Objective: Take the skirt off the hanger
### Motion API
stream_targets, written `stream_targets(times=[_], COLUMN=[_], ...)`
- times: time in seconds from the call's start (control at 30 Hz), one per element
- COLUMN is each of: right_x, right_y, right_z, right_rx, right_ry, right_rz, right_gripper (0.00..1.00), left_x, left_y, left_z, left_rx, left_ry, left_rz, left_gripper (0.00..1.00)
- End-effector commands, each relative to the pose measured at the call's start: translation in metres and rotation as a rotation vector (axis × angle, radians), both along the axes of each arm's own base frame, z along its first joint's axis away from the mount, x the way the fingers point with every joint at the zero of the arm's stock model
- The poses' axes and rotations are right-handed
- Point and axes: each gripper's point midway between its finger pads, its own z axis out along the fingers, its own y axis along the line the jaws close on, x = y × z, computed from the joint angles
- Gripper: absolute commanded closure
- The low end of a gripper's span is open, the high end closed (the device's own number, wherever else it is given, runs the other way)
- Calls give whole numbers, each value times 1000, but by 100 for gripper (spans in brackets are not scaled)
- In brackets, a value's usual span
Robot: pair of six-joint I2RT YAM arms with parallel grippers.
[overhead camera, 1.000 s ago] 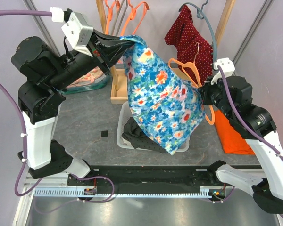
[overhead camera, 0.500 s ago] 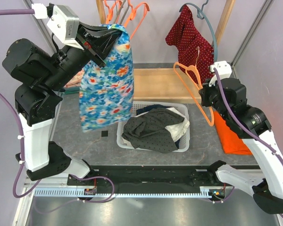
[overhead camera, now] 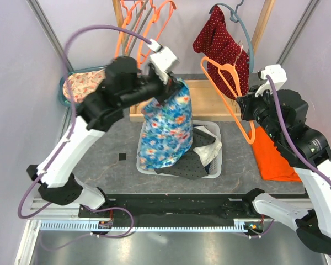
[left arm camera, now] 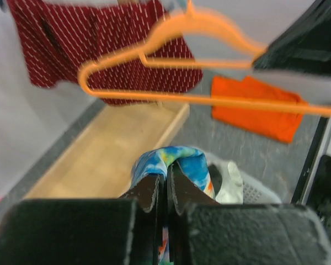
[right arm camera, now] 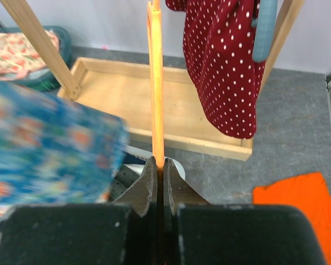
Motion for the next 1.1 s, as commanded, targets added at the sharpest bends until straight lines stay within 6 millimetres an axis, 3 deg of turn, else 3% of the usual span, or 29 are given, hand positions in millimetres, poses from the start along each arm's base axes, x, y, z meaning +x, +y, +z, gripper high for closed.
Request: stream_targets(times=[0.0, 0.03, 0.07, 0.2, 0.23, 0.4, 0.47, 0.67, 0.73, 0.8, 0.9, 0.93, 1.07], right_x=[-4, -5, -6, -1, -1, 4, 2, 14, 17, 29, 38, 41, 52], right_y=[1, 1, 0, 0, 1, 8, 10, 20, 22, 30, 34, 35, 40], right_z=[43, 45, 47, 45, 48, 59, 69, 84, 93, 87, 90, 88, 86], right_rx=[80, 84, 83, 76, 81, 99, 113, 132, 138, 123, 130, 128, 124], right_ry=[-112, -116, -121, -111, -114, -119, -138, -144, -151, -114, -112, -110, -107], right_rz=[14, 14, 11, -1, 2, 20, 32, 50, 52, 52, 44, 41, 37], right_gripper=[100, 100, 100, 100, 100, 100, 100, 100, 100, 100, 100, 100, 100], left_x=[2, -3, -5, -54, -57, -54, -53, -28, -8, 12, 33, 44, 48], left_y=[-13, -19, -19, -41, -37, -18, -9, 28, 45, 62, 80, 78, 77], left_z=[-43, -71, -83, -140, -163, -206, -233, -305, -329, -347, -375, -373, -394], left_rx=[133, 202, 253, 511, 579, 665, 716, 872, 925, 970, 1056, 1049, 1081], left_ry=[-35, -25, -47, -208, -209, -162, -125, 10, 68, 95, 8, -53, -117], left_rz=[-11, -37, -25, -161, -165, -150, -155, -106, -60, -20, 24, 56, 23], left_gripper=[98, 98, 98, 98, 98, 98, 98, 98, 98, 98, 98, 98, 98])
